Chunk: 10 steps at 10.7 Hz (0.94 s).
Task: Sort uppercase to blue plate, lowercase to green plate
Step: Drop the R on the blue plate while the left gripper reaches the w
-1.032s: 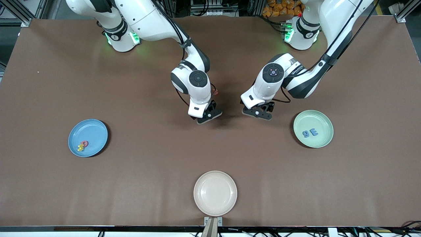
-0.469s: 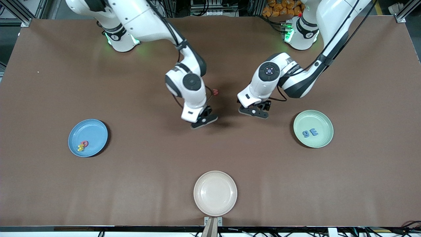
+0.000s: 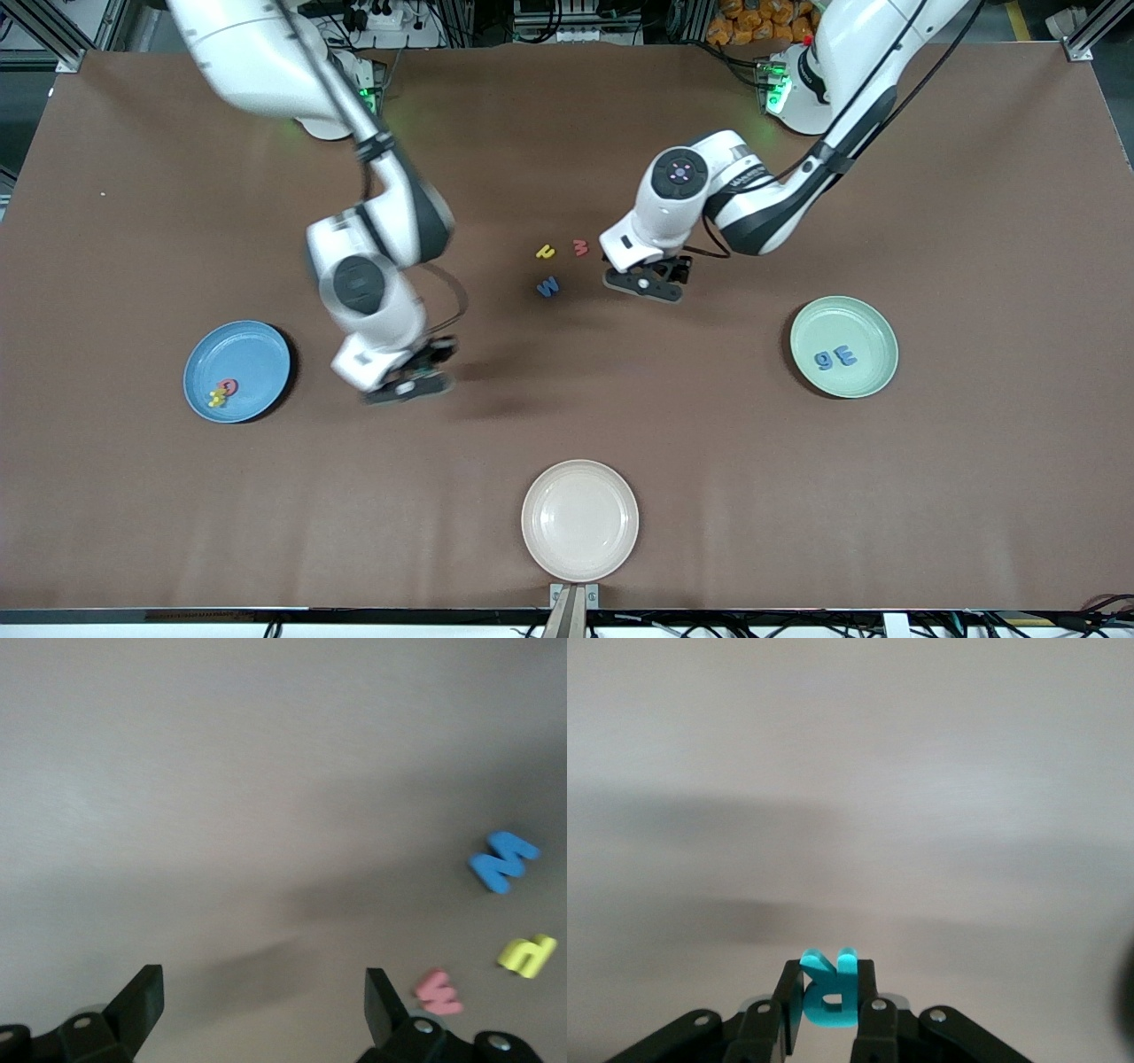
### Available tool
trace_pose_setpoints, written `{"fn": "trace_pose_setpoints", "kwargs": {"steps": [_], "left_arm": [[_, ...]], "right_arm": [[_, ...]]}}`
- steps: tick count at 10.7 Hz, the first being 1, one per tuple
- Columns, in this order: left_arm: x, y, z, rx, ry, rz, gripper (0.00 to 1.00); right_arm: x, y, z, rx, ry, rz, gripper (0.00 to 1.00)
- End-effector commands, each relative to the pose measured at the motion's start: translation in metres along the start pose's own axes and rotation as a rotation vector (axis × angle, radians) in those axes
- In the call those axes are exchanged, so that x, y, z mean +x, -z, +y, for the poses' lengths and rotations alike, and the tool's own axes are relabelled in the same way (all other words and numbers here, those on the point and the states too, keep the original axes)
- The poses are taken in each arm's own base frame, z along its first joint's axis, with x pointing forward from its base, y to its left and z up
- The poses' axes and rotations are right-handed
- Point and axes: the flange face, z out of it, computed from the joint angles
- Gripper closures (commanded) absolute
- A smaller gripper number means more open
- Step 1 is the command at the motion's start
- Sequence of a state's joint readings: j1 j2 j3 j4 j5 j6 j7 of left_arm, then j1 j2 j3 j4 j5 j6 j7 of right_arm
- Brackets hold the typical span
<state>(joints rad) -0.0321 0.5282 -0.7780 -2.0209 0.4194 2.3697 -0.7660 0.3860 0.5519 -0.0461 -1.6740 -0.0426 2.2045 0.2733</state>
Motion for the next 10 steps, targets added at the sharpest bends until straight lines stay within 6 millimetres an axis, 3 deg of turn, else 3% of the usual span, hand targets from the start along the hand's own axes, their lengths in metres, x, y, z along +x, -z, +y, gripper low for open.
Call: {"fn": "trace_pose_setpoints", "kwargs": {"steps": [1,3,6,7,8,10], "left_arm": [[-0.018,-0.004,0.054,-0.026,0.111,-0.021,0.0],[-0.033,-0.021,0.074,-0.001,0.267,-0.036,0.0],[-0.063,-0.062,0.101,0.045,0.416,-0.087,0.0],[-0.069,-0.075,0.104,0.076,0.467,-0.079,0.0],[-0.069,-0.081,0.104,0.089,0.49,-0.071,0.0],[-0.059,-0.078,0.107,0.081,0.496,-0.053,0.0]], "right_arm": [[0.017,-0.011,0.111,-0.001,-0.095,-0.013,1.0],[0.016,-0.029,0.206,0.009,0.006,-0.043,1.0],[0.005,-0.038,0.279,0.019,0.084,-0.065,1.0],[0.0,-0.041,0.285,0.03,0.066,-0.099,0.37],[-0.002,-0.041,0.285,0.038,0.06,-0.11,0.0],[-0.002,-0.041,0.273,0.044,0.074,-0.136,0.0]]}}
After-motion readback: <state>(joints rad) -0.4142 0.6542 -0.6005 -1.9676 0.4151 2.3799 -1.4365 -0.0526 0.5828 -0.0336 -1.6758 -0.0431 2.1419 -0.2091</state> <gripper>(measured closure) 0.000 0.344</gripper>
